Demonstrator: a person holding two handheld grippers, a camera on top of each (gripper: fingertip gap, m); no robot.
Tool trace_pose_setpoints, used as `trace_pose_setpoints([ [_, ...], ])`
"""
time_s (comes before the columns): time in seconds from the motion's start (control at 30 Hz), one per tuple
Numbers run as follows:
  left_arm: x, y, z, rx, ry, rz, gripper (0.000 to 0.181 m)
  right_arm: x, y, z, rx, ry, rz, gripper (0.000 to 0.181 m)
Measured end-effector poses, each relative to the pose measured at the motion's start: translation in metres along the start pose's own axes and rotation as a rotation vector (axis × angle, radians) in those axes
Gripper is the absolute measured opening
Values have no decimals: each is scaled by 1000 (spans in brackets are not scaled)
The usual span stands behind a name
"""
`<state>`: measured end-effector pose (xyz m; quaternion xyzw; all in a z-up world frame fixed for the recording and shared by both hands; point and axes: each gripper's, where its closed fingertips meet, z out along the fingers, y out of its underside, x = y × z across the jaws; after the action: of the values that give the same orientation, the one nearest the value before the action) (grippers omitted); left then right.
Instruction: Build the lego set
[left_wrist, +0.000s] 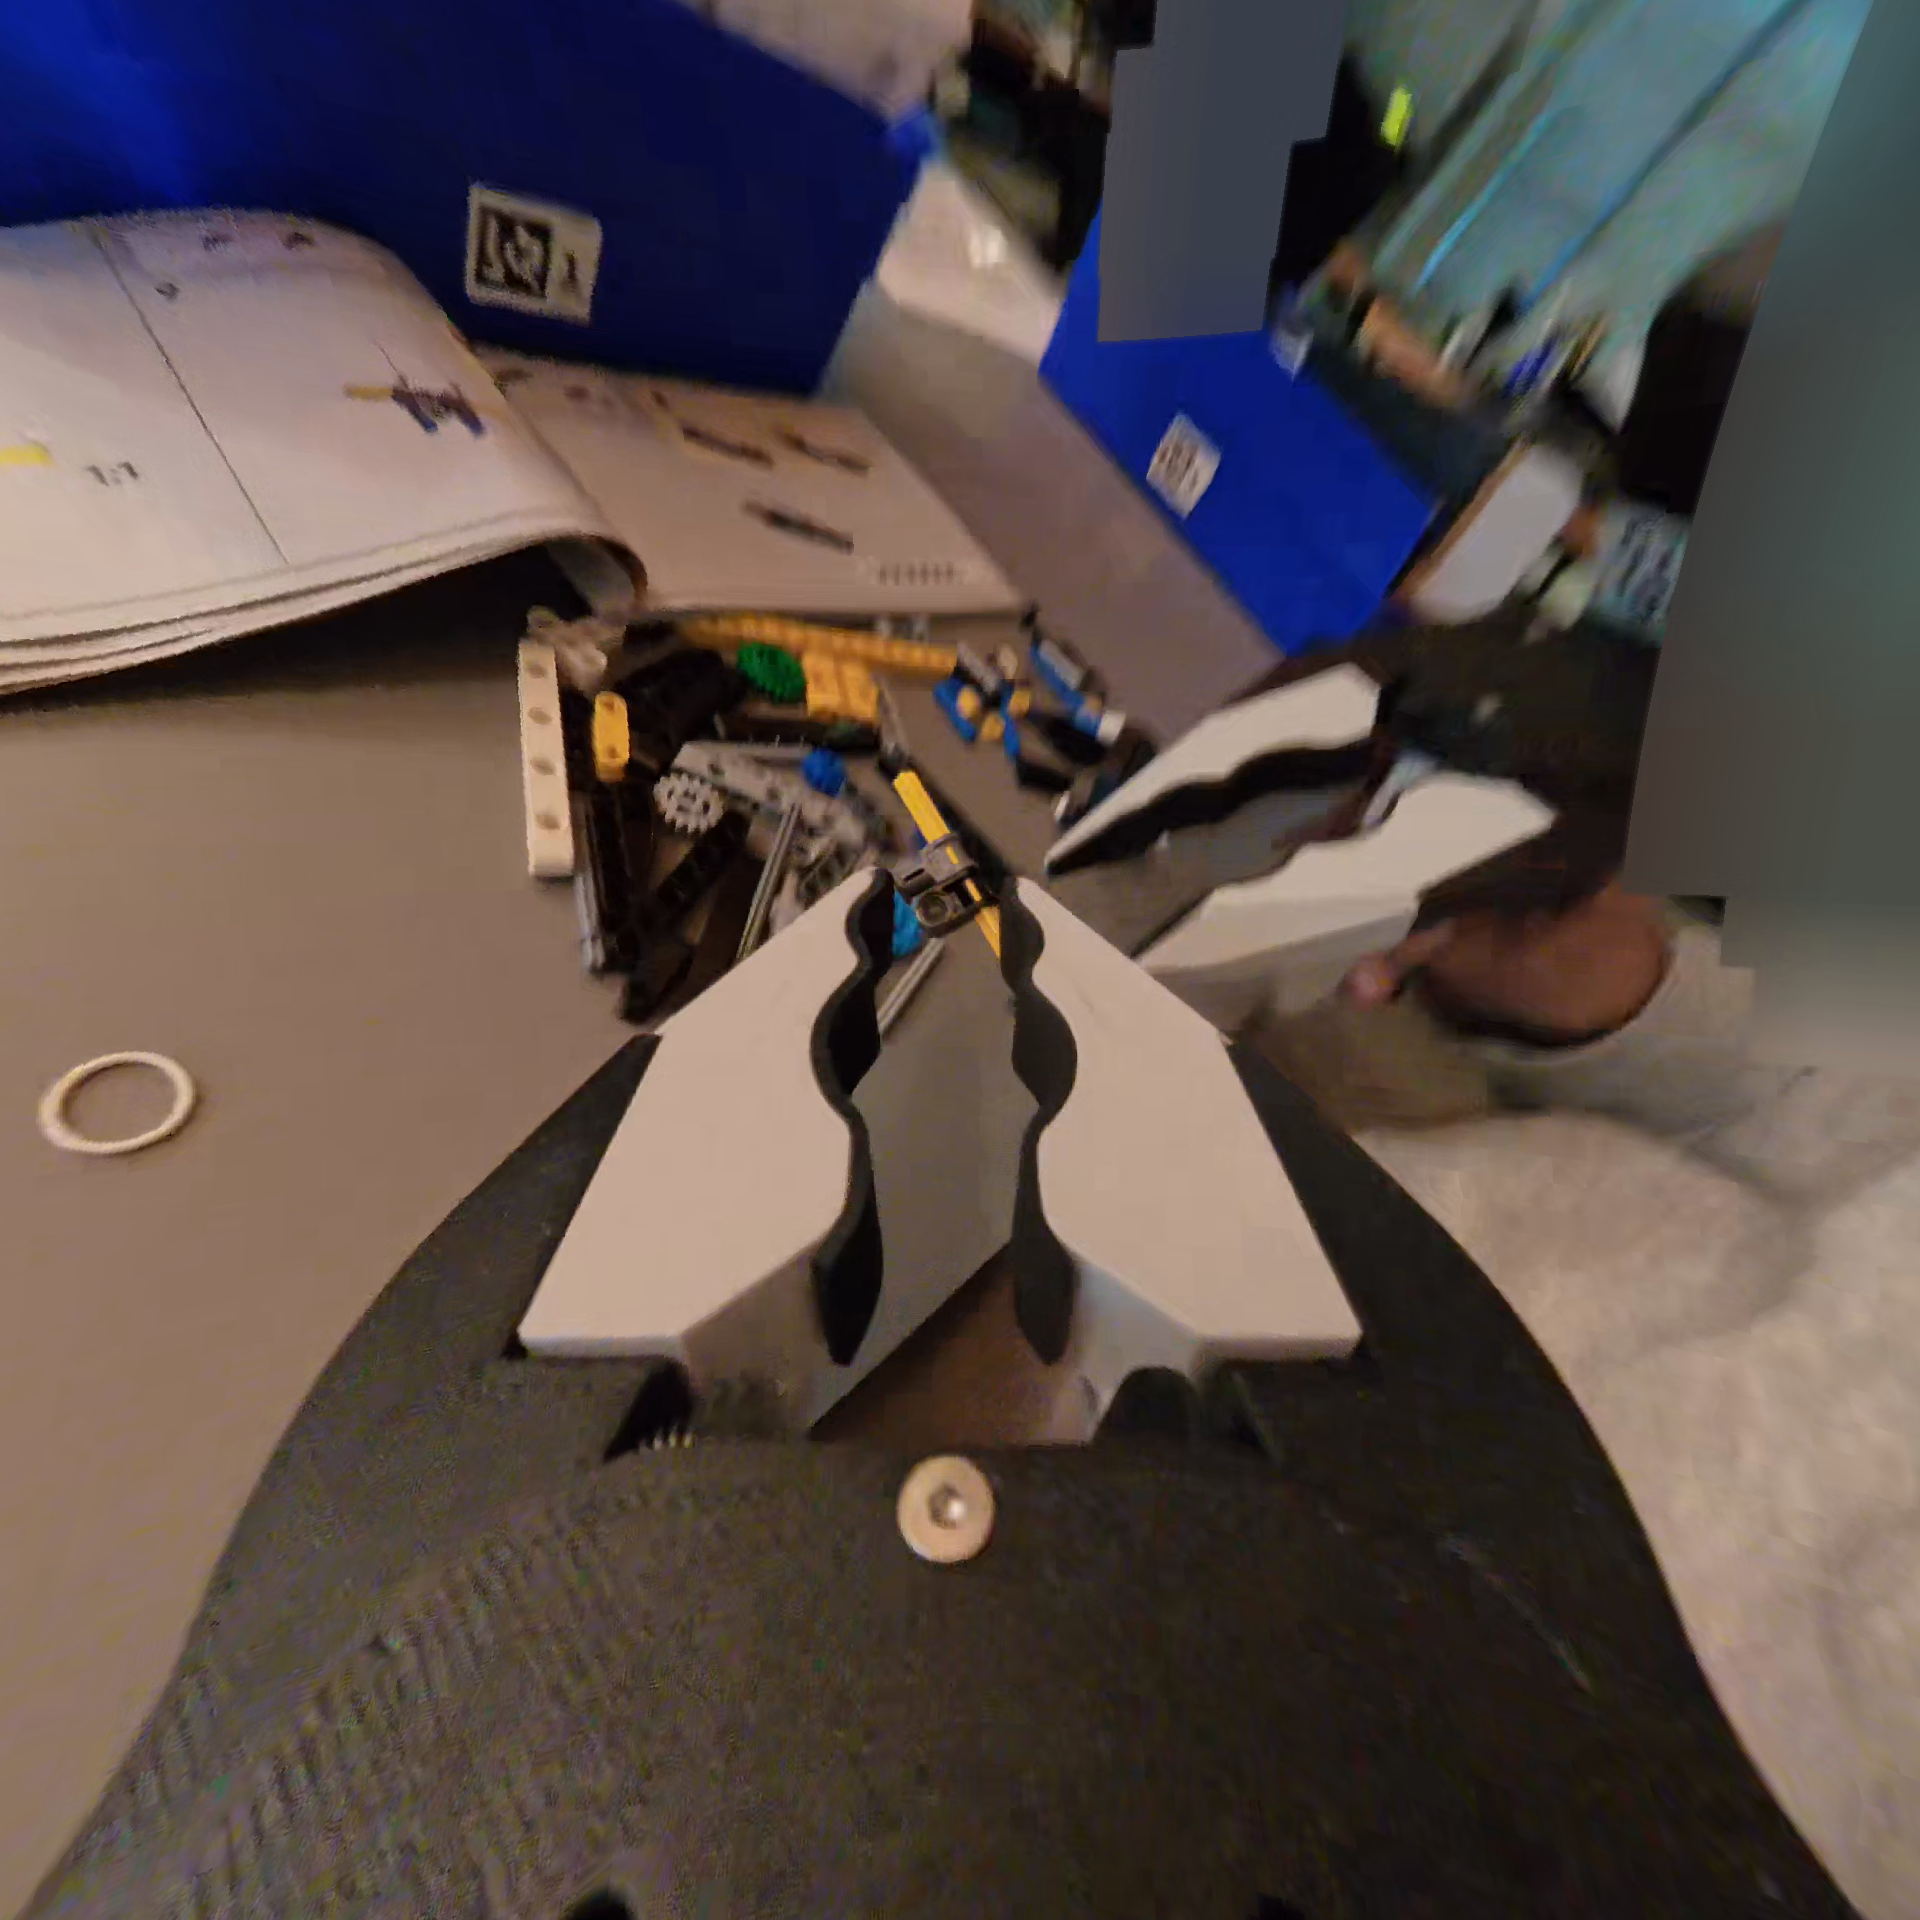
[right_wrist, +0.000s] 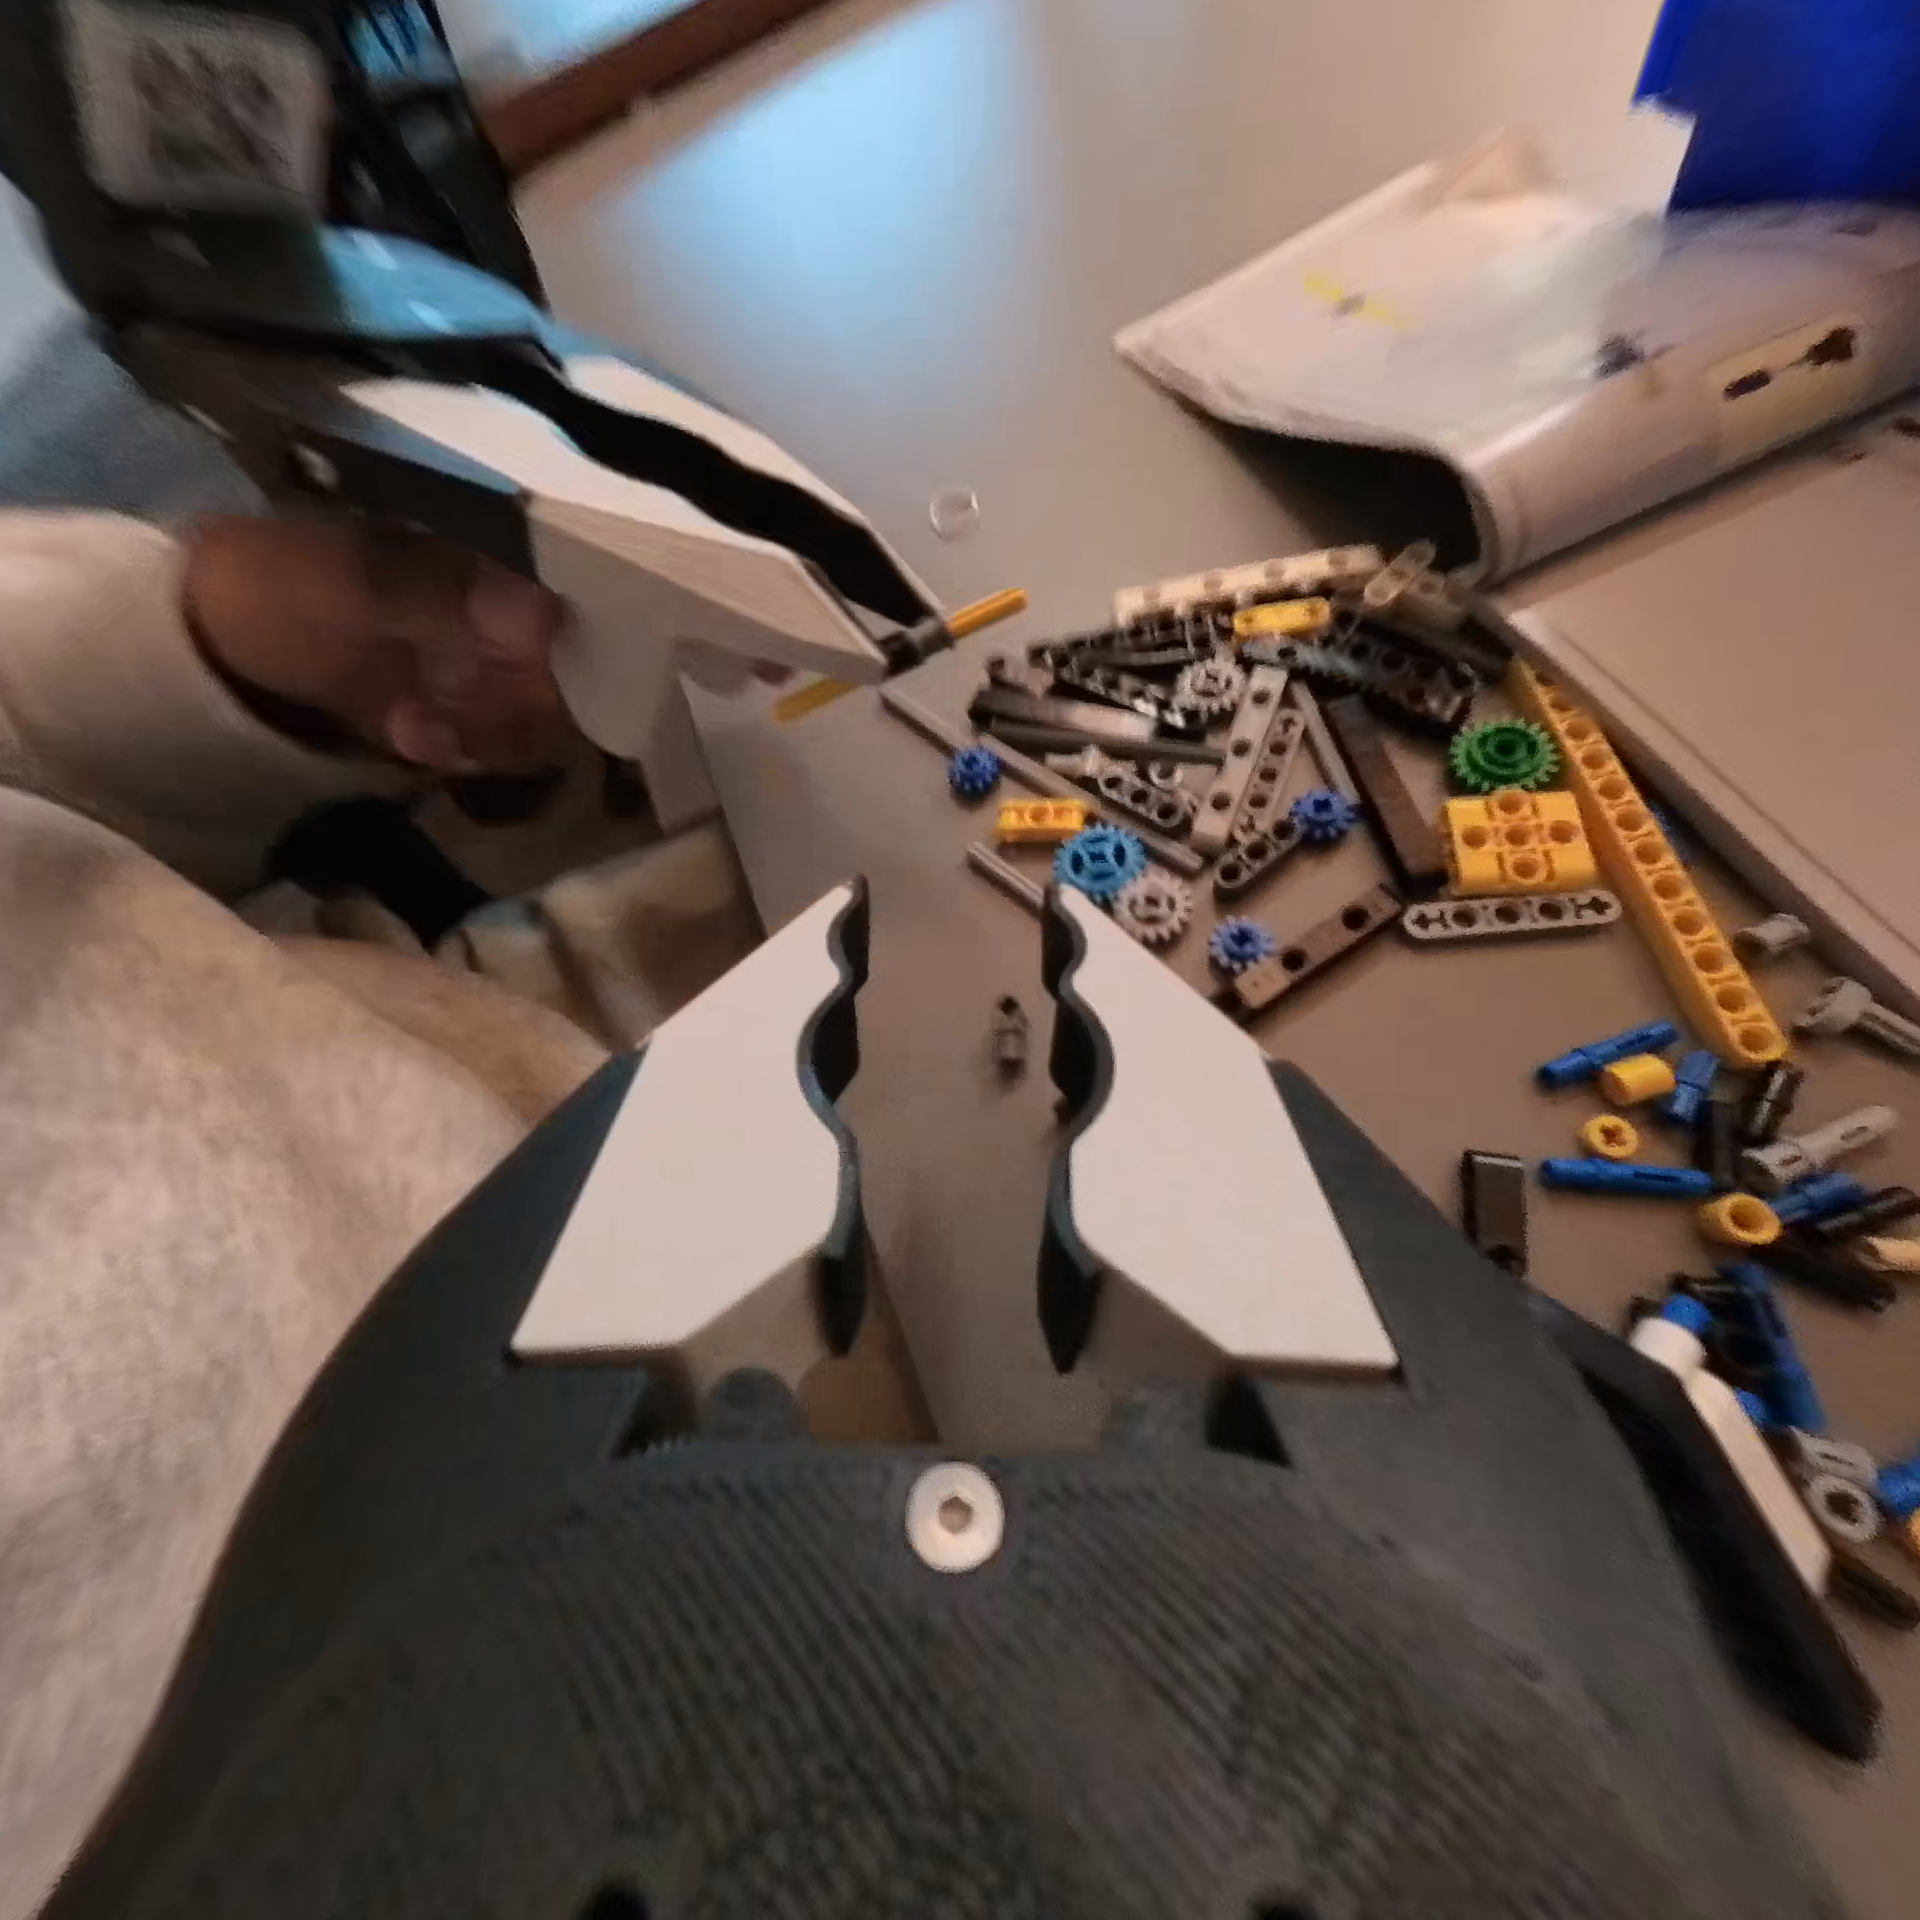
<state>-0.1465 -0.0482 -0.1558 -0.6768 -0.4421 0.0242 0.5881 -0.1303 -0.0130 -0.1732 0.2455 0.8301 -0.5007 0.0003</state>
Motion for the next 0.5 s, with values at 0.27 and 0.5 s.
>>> trace_pose_setpoints([
  [0.27, 21, -28, 20, 246, 95, -253, 19, -13, -42, -6, 259, -43, 98, 30],
  [0.5, 28, -29, 22, 287, 124, -264, 18, -10, -43, -9, 274, -66, 131, 10],
])
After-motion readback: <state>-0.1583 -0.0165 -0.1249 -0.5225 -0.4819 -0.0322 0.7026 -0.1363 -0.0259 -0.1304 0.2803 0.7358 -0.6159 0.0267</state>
